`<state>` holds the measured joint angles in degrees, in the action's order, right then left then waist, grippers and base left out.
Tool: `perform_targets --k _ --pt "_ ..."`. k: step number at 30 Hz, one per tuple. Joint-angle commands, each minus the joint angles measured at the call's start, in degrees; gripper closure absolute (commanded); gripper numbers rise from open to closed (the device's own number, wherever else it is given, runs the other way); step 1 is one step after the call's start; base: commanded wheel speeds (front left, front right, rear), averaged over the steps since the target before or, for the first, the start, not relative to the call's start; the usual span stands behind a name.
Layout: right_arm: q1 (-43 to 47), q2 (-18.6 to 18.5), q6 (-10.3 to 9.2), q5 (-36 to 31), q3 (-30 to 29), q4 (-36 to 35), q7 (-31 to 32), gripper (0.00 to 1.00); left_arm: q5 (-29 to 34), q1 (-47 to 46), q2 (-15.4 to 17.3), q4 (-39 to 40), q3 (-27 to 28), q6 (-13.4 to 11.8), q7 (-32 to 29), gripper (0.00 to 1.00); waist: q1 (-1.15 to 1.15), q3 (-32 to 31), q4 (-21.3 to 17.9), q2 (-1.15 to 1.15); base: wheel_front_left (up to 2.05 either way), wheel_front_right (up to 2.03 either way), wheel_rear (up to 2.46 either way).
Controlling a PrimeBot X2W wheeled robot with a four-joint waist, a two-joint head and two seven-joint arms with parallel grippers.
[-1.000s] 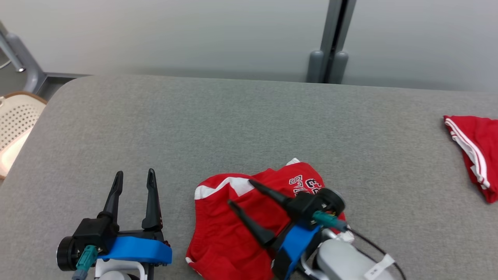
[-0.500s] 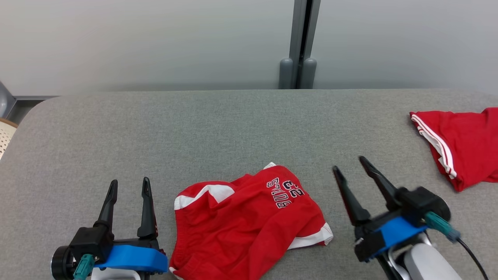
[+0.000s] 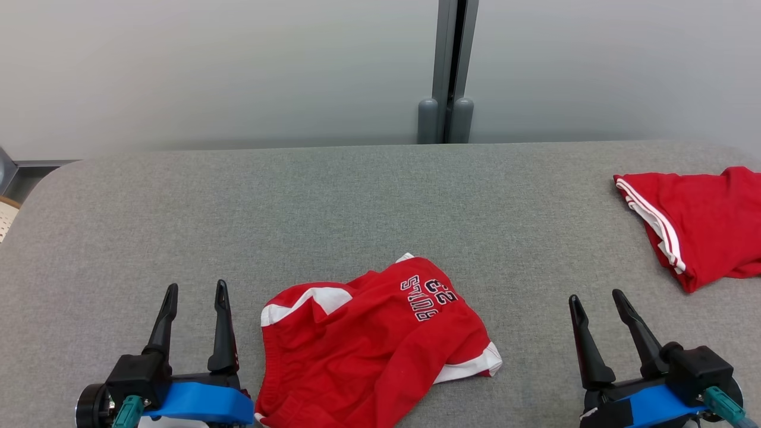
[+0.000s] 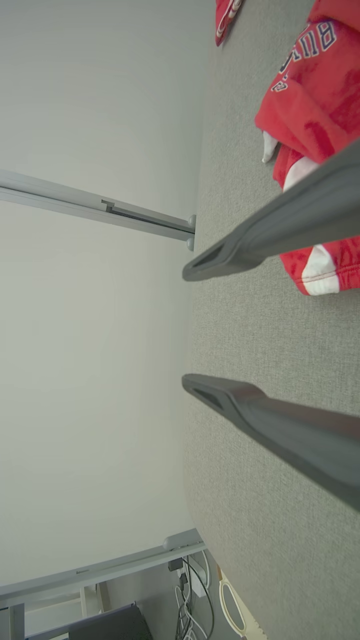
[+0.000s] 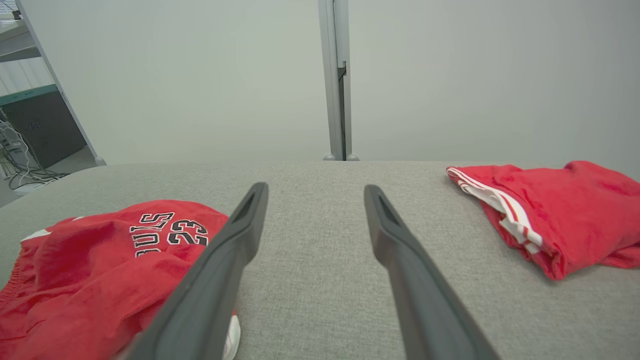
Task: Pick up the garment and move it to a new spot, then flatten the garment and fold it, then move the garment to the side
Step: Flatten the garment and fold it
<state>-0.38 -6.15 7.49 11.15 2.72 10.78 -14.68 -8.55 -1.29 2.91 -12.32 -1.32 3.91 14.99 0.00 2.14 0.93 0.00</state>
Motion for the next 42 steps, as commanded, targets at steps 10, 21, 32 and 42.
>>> perform_targets --k 10,21,32,42 --pt "-0.2 1.2 0.01 -1.4 0.6 -1.5 1.3 0.0 0.1 -1.9 0.4 -4.6 -1.6 1.4 0.3 0.0 0.0 0.1 -0.2 0.0 0.0 0.0 0.0" --pt "-1.7 0.9 0.01 -1.0 1.5 -0.2 1.2 0.0 -1.6 -5.6 0.8 -15.4 -4.1 2.9 0.3 0.0 0.0 2.0 -1.6 0.0 0.0 0.0 0.0" --pt "-3.1 0.2 0.01 -0.8 1.2 0.8 0.9 0.0 -4.3 -10.2 0.7 -28.6 -8.0 3.6 0.3 0.0 0.0 4.0 -2.6 0.0 0.0 0.0 0.0" --pt "-3.6 0.0 0.01 -0.2 1.7 1.7 0.3 0.0 -6.5 -13.4 1.4 -27.8 -14.2 3.7 0.3 1.0 0.0 4.4 -2.9 0.0 0.0 0.0 0.0"
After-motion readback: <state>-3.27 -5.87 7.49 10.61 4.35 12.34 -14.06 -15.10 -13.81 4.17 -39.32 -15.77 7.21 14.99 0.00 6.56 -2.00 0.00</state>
